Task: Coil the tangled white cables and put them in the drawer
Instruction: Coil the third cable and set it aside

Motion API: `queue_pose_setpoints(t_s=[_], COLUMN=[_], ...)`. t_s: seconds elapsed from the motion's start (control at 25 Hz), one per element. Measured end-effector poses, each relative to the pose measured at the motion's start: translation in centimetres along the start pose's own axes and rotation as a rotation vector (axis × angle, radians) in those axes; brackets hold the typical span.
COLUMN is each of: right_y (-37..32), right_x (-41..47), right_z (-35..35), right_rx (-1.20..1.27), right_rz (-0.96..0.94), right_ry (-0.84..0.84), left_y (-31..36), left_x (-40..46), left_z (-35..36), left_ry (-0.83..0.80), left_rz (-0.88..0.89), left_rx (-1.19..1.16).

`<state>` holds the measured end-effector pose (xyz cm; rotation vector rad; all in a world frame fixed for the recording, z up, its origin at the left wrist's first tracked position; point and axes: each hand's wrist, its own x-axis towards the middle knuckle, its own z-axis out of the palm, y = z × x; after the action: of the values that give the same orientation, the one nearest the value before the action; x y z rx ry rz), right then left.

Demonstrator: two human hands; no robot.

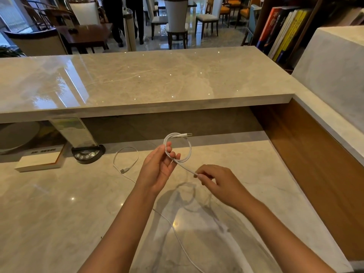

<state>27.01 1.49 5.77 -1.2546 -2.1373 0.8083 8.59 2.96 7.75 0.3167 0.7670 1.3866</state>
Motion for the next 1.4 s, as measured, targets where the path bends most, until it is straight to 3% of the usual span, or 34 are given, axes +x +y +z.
queue_pose_setpoints(t_s=[0.24, 0.44, 0.52, 0.72, 0.84, 0.92, 1.24, 1.4], right_y=[3.0, 4.6, 4.5, 2.8, 0.5, -1.0, -4.8, -4.6], right_x=[1.1, 2.0, 2.5, 5.3, 6.4, 6.7, 5.1, 2.9], right_z=[-5.1, -8.2, -8.9, -8.4, -7.8, -7.3, -4.3, -1.0], right_rx=[0.081, 0.03, 0.007, -0.241, -0.255, -0.21, -0.196, -0.114], right_rz=[0.181, 0.318, 0.374, 0.424, 0.377, 0.335, 0.175, 0.082], right_ry=[-0.368, -0.507, -0.461, -0.043, 0.117, 0.138, -0.065, 0.123], left_y=[0.0, 0.3, 0.5, -0.7, -1.3, -1.6, -2.5, -2.7], left_x=[-0.2, -0.6, -0.8, -1.1, -1.3, -1.4, -1.1, -1.0], left_z=[-0.3, -0.5, -0.7, -0.7, -0.5, -0.3, -0.7, -0.7], left_ry=[-0.091, -0.122, -0.131, -0.162, -0.147, -0.126, -0.02, -0.06], left_rz=[-0.022, -0.012, -0.015, -0.042, -0.053, -0.055, -0.056, -0.029], left_rx=[0.037, 0.047, 0.148, 0.415, 0.495, 0.538, 0.542, 0.483])
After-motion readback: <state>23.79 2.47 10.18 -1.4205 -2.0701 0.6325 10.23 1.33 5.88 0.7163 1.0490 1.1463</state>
